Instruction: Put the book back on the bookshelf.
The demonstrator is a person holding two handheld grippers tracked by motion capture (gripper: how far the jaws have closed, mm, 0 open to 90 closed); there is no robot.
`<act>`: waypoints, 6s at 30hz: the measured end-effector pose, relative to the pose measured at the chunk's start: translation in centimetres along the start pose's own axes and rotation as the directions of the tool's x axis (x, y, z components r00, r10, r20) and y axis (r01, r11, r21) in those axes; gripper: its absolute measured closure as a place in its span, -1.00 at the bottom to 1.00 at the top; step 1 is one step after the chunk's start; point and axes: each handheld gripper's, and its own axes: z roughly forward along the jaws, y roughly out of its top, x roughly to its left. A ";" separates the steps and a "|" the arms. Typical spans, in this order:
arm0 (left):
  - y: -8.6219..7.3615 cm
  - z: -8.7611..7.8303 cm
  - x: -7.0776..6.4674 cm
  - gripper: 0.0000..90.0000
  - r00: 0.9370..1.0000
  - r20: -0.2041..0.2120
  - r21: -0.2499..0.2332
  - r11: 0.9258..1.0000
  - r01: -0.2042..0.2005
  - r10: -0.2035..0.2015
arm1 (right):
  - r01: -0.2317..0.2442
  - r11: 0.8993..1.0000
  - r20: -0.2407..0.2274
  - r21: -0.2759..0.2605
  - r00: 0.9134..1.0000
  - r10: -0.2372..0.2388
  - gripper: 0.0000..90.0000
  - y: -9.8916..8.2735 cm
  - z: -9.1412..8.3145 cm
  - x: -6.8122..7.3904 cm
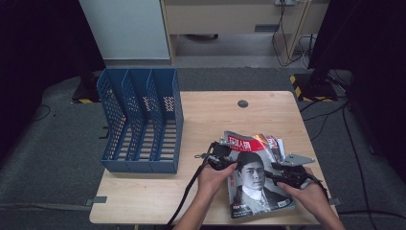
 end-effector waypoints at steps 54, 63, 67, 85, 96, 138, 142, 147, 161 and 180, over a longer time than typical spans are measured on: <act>3.9 -5.8 -2.0 0.93 0.948 -0.025 -0.114 0.941 -0.318 0.317 | -0.032 0.999 -0.235 -0.022 0.972 0.026 0.58 4.7 0.3 -7.1; 4.3 -6.9 -1.6 0.93 0.946 -0.032 -0.163 0.932 -0.325 0.324 | -0.013 0.999 -0.216 -0.044 0.976 0.003 0.85 7.1 -0.8 -6.8; 5.0 -7.4 -1.4 0.93 0.936 -0.050 -0.193 0.916 -0.351 0.348 | -0.001 0.997 -0.189 -0.079 0.982 -0.014 0.89 8.4 -1.7 -6.9; 6.7 -8.3 -0.5 0.88 0.920 -0.114 -0.323 0.861 -0.392 0.376 | 0.134 0.978 -0.055 -0.162 0.988 -0.144 0.94 15.4 -6.8 -6.3; 5.2 -8.6 0.1 0.81 0.942 -0.071 -0.368 0.869 -0.330 0.327 | 0.172 0.969 -0.093 -0.177 0.977 -0.190 0.94 15.9 -8.1 -5.2; 3.8 -8.5 -0.7 0.93 0.899 -0.031 -0.394 0.821 -0.414 0.438 | 0.183 0.957 -0.160 -0.224 0.962 -0.222 0.59 14.4 -8.8 -5.3; 3.7 -8.5 -0.9 0.93 0.890 -0.026 -0.396 0.813 -0.427 0.455 | 0.187 0.957 -0.152 -0.222 0.963 -0.223 0.48 14.1 -8.5 -5.6; 3.5 -8.5 -1.0 0.93 0.884 -0.023 -0.406 0.803 -0.436 0.467 | 0.195 0.957 -0.141 -0.214 0.963 -0.227 0.31 13.8 -8.1 -5.8; 3.2 -8.6 -1.1 0.93 0.875 -0.004 -0.416 0.795 -0.442 0.484 | 0.206 0.963 -0.159 -0.173 0.959 -0.234 -0.42 11.4 -3.6 -6.0; 2.4 -8.3 0.1 0.86 0.904 0.053 -0.458 0.815 -0.355 0.424 | 0.247 0.951 -0.254 -0.187 0.923 -0.290 0.82 11.1 -3.4 -4.5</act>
